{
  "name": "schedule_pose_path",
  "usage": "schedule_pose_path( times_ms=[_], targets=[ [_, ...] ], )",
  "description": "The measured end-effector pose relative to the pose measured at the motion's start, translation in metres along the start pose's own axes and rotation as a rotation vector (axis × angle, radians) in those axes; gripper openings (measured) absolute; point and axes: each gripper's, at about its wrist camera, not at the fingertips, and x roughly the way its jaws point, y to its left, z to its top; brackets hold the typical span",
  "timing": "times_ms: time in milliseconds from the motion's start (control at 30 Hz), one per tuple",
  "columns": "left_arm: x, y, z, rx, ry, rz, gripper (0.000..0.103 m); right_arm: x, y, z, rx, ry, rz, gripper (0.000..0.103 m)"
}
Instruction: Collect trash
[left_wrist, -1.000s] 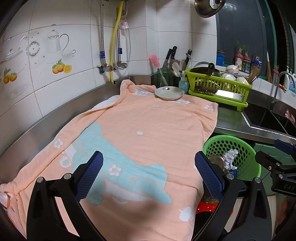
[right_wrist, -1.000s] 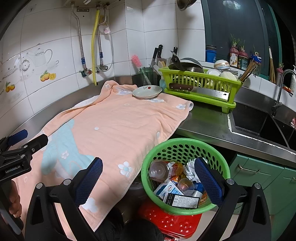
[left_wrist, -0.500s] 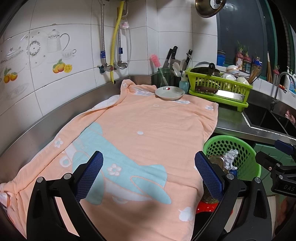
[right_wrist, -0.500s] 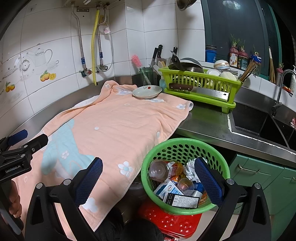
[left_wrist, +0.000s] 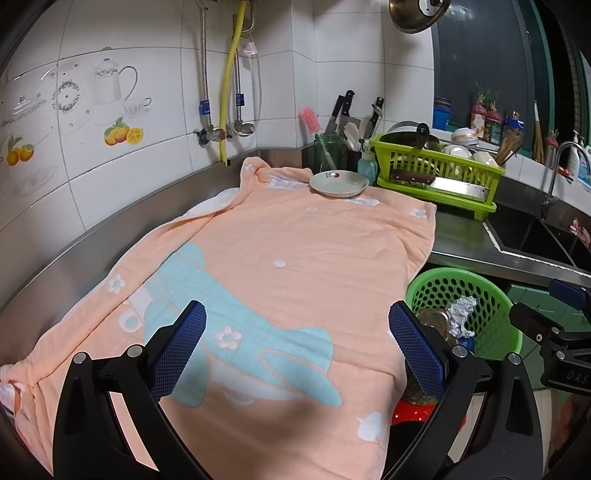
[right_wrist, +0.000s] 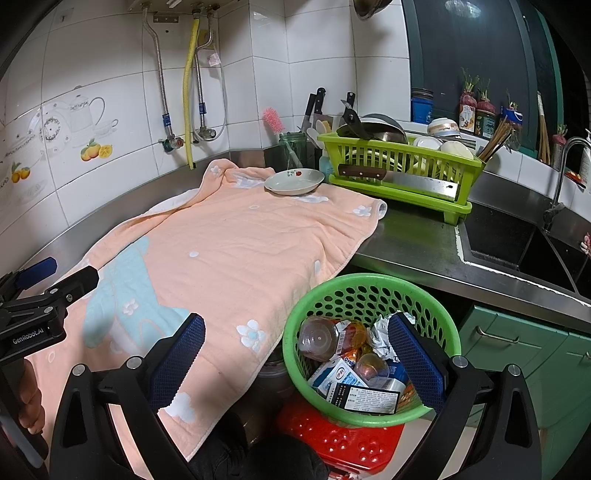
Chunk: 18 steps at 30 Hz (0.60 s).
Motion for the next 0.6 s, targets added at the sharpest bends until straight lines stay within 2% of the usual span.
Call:
schedule_pose_path(
  times_ms=[600],
  targets=[
    [0.0039, -0.0052, -0.0029, 0.003, 0.008, 0.005, 0.098, 0.0015, 0.0012, -0.0031, 0.002, 0.002, 0.003, 0.096]
  ],
)
